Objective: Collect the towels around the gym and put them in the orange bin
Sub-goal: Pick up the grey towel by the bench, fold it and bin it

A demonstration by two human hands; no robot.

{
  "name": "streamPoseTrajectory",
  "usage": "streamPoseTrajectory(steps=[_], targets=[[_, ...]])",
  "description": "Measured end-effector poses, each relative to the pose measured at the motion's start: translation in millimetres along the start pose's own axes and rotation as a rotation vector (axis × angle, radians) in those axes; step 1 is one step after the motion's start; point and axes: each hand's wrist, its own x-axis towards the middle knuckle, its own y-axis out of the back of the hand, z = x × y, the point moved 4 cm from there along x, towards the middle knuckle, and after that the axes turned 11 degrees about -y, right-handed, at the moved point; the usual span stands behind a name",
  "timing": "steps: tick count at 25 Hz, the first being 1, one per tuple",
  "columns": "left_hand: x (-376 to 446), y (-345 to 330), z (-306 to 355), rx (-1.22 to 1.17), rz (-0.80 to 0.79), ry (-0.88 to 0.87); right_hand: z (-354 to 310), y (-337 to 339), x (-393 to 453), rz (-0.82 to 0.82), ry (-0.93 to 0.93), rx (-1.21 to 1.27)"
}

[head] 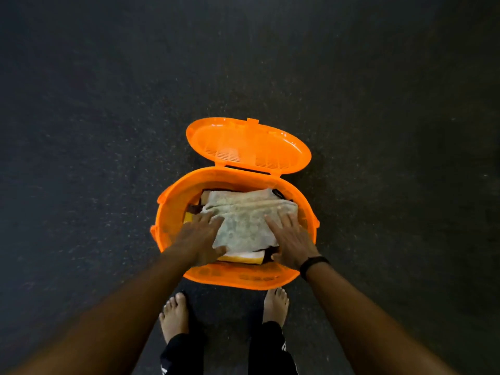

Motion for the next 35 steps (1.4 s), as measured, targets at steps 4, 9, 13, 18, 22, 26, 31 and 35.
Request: streamPoseTrajectory(steps=[4, 9, 13, 18, 22, 26, 31, 35], targets=[[69.7, -58.8, -24.4, 0.133, -0.019, -0.01, 11.2, -56.3, 80.2, -0.012, 0.022, -0.106], [149.3, -115.6, -74.5, 0.162, 0.021, 0.038, 20.6, -123.0, 140.9, 0.053, -0.057, -0.011], [168.2, -120.9, -83.0, 0.192, -0.002, 0.073, 16.6, -138.9, 155.4, 0.066, -0.081, 0.016], [120.8, -55.7, -53.7, 0.049, -0.016, 0.065, 19.8, -67.6, 121.4, -0.166, -0.048, 0.126], [60.4, 67.7, -17.1, 0.0, 0.121, 0.0, 20.2, 70.9, 60.8, 0.047, -0.078, 0.326], [-27.7, 256.4, 37.1, 0.086, 0.299, 0.021, 24.0, 263.1, -24.8, 0.241, -0.104, 0.409], [-178.7, 446.5, 90.9, -0.105, 0.593, 0.095, 16.6, 484.9, -157.9, 0.371, -0.018, 0.652], [-327.0, 545.7, 146.1, -0.292, 0.904, 0.096, -6.6, 632.8, -280.9, 0.516, 0.165, 0.702]])
